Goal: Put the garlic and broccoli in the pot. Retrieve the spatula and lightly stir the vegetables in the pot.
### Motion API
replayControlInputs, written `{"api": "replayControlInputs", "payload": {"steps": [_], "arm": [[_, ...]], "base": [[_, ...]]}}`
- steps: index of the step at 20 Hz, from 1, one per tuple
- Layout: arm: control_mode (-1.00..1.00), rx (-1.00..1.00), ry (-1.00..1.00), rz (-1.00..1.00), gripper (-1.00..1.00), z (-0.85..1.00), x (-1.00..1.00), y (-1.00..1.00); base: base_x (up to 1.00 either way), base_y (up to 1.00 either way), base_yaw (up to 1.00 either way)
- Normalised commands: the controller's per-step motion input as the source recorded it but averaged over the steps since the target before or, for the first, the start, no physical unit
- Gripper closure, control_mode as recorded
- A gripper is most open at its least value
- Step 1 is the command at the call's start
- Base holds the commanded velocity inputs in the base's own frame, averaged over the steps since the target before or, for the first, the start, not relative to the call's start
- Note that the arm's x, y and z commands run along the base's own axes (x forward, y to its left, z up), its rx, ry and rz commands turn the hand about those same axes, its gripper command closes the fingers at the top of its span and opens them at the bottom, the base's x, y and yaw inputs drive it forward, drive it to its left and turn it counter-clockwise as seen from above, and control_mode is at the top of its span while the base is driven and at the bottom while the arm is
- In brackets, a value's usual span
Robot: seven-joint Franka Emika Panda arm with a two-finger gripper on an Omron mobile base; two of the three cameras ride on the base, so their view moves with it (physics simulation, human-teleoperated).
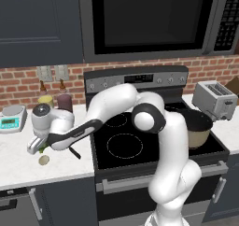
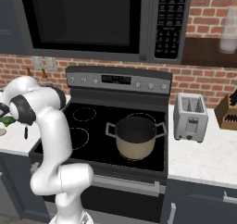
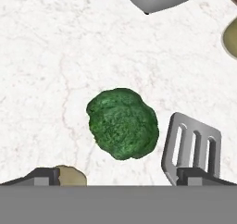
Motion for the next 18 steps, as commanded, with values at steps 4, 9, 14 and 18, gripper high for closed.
{"api": "replayControlInputs", "payload": {"steps": [4, 9, 14, 18], "arm": [[-1.00, 0.00, 0.00, 0.00, -1.00, -0.20, 0.12, 0.17], [-1.00, 0.00, 0.00, 0.00, -1.00, -0.17, 0.09, 0.13], [-1.00, 0.00, 0.00, 0.00, -1.00, -0.13, 0.12, 0.02], [-1.00, 0.00, 0.00, 0.00, -1.00, -0.14, 0.16, 0.00]], "base": [[0.00, 0.00, 0.00], [0.00, 0.00, 0.00], [0.00, 0.00, 0.00], [0.00, 0.00, 0.00]]}}
